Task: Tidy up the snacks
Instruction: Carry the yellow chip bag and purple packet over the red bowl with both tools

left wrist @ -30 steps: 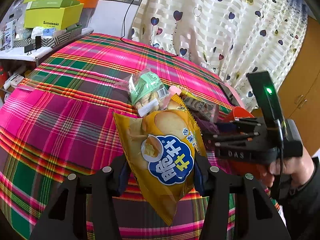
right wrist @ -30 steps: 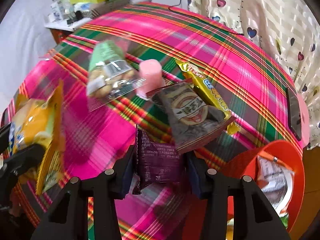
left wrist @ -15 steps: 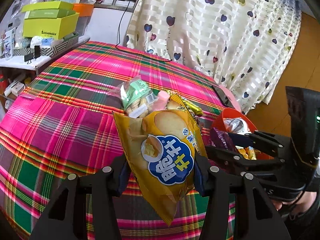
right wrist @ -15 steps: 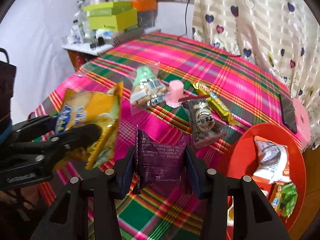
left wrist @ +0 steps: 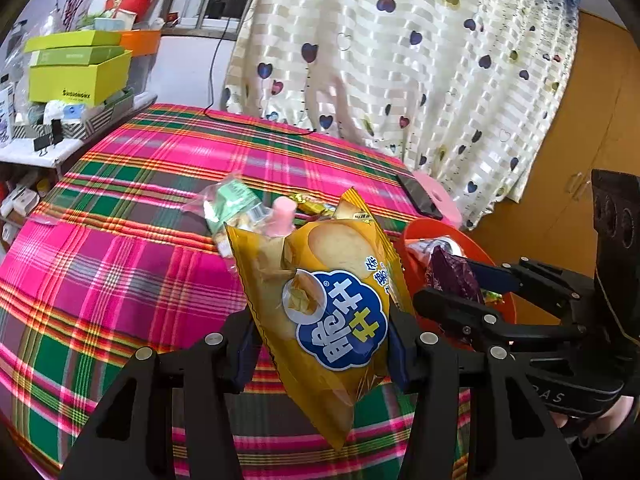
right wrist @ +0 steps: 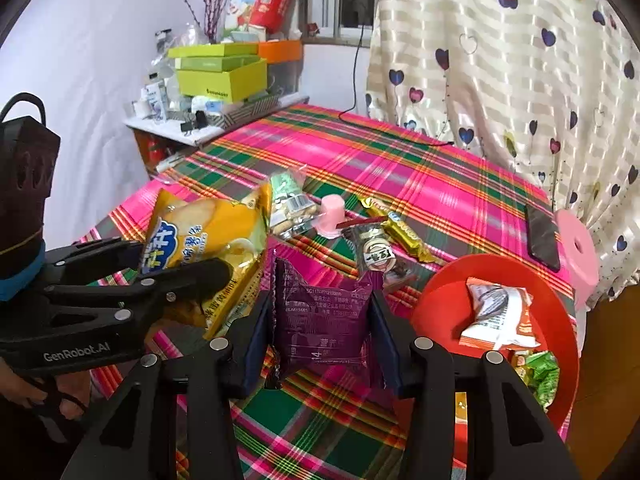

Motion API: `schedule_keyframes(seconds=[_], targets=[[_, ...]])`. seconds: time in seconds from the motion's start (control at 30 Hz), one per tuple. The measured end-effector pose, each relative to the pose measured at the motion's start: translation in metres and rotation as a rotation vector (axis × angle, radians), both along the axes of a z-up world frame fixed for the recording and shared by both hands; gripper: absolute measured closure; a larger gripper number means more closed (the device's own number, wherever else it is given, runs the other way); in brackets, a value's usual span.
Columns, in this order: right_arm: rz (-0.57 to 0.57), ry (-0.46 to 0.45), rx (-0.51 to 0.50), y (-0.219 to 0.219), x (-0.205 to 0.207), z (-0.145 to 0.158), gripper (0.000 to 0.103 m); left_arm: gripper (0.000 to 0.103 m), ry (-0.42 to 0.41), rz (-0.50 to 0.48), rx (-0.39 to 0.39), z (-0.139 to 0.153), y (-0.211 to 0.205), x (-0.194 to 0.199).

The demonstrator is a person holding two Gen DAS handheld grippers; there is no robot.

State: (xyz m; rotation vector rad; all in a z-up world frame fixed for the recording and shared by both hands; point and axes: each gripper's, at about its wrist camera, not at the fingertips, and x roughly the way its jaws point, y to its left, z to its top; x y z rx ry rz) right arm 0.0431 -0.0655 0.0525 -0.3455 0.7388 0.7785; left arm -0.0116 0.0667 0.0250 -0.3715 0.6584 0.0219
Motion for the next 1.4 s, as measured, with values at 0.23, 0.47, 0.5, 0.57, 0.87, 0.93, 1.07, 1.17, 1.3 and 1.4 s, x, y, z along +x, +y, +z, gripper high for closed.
schedule_keyframes(seconds=[0.23, 0.47, 0.5, 0.57, 0.87, 0.93, 1.07, 1.17, 1.3, 1.4], targets=[[-0.019, -0.011, 0.02, -0.015, -0.001, 0.005, 0.058, 0.051, -0.006, -0.026, 0.014, 0.005, -0.013, 0.003], [-0.045, -0.017, 0.037, -0.028, 0.0, 0.009, 0.058, 0.051, -0.008, -0.054, 0.028, 0.01, -0.027, 0.009], [-0.049, -0.018, 0.04, -0.03, 0.0, 0.009, 0.058, 0.051, -0.008, -0.059, 0.03, 0.011, -0.029, 0.01], [-0.06, -0.02, 0.045, -0.035, 0.001, 0.01, 0.057, 0.051, -0.009, -0.07, 0.034, 0.013, -0.034, 0.013], [-0.122, -0.016, 0.066, -0.065, 0.01, 0.011, 0.057, 0.051, -0.009, -0.13, 0.051, 0.017, -0.06, 0.028], [-0.134, -0.016, 0.069, -0.071, 0.011, 0.011, 0.057, 0.051, -0.008, -0.143, 0.052, 0.018, -0.065, 0.032], [-0.161, -0.012, 0.074, -0.083, 0.016, 0.01, 0.057, 0.051, -0.004, -0.17, 0.057, 0.019, -0.077, 0.04], [-0.178, -0.01, 0.079, -0.092, 0.019, 0.009, 0.057, 0.051, 0.0, -0.186, 0.06, 0.019, -0.084, 0.046], [-0.219, -0.006, 0.086, -0.109, 0.026, 0.007, 0.057, 0.051, 0.006, -0.205, 0.063, 0.019, -0.091, 0.053], [-0.259, -0.001, 0.09, -0.123, 0.033, 0.005, 0.057, 0.051, 0.011, -0.214, 0.064, 0.018, -0.095, 0.059]])
